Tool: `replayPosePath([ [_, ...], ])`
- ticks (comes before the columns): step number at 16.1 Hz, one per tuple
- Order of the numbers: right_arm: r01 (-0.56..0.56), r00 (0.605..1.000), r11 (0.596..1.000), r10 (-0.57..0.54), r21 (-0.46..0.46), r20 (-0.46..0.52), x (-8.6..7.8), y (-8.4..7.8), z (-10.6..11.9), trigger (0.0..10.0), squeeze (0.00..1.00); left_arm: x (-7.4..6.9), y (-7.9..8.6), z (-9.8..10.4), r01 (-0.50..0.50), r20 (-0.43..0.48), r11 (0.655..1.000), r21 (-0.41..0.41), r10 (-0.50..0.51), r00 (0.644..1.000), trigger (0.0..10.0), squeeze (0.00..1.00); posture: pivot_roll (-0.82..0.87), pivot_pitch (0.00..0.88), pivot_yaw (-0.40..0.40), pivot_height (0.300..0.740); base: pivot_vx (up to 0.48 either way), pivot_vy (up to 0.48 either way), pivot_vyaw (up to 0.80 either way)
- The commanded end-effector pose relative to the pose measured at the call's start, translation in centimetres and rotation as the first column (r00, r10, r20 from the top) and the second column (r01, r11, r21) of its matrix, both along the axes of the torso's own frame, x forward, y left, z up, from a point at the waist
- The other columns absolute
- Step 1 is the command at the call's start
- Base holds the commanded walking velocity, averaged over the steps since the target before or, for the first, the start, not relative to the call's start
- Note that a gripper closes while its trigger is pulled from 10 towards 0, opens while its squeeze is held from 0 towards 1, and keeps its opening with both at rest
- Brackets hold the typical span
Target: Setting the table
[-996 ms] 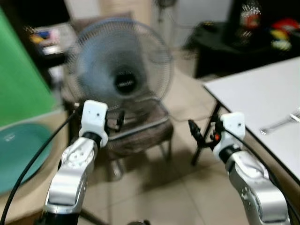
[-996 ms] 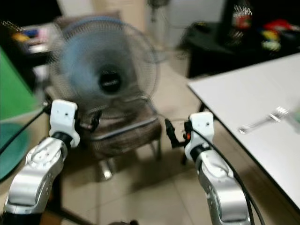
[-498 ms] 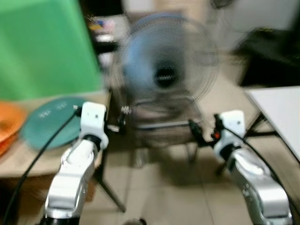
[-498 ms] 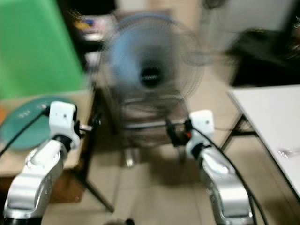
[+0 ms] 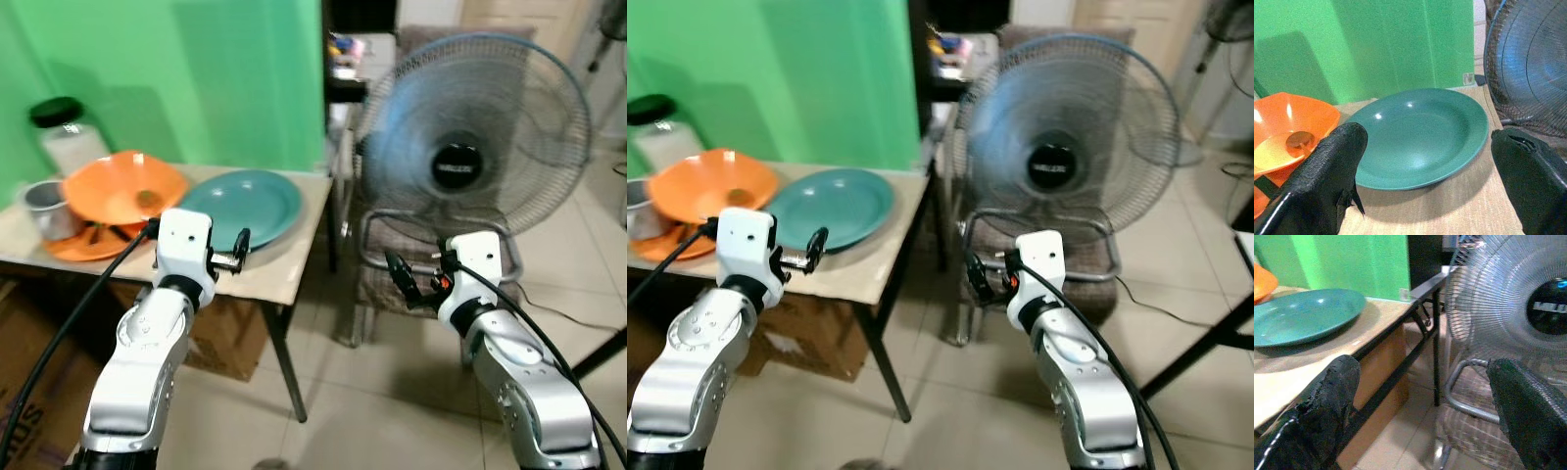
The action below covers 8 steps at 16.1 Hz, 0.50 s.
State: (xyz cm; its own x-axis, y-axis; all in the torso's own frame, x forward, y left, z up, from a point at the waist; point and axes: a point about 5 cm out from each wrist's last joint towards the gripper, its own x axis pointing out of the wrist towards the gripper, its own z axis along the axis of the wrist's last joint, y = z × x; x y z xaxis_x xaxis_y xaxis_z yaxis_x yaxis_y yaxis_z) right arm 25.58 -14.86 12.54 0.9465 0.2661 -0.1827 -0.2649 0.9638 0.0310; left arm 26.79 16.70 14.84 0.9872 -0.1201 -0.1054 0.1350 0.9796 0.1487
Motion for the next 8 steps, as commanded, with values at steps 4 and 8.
replayPosePath([
  [4, 0.046, 0.999, 0.999, -0.046, 0.005, 0.008, 0.43, -0.19, 0.19, 10.0, 1.00, 0.15, 0.12, 0.30, 0.016, 0.004, 1.000, 0.022, -0.017, 1.000, 10.0, 1.00, 0.10, 0.000, 0.068, 0.740, 0.277, 0.000, 0.00],
  [8, 0.055, 0.998, 0.998, -0.055, -0.004, 0.005, 0.38, -0.30, 0.14, 10.0, 1.00, 0.09, -0.12, 0.20, 0.029, -0.001, 0.999, 0.019, -0.029, 1.000, 10.0, 1.00, 0.10, 0.000, 0.067, 0.740, 0.276, 0.000, 0.00],
])
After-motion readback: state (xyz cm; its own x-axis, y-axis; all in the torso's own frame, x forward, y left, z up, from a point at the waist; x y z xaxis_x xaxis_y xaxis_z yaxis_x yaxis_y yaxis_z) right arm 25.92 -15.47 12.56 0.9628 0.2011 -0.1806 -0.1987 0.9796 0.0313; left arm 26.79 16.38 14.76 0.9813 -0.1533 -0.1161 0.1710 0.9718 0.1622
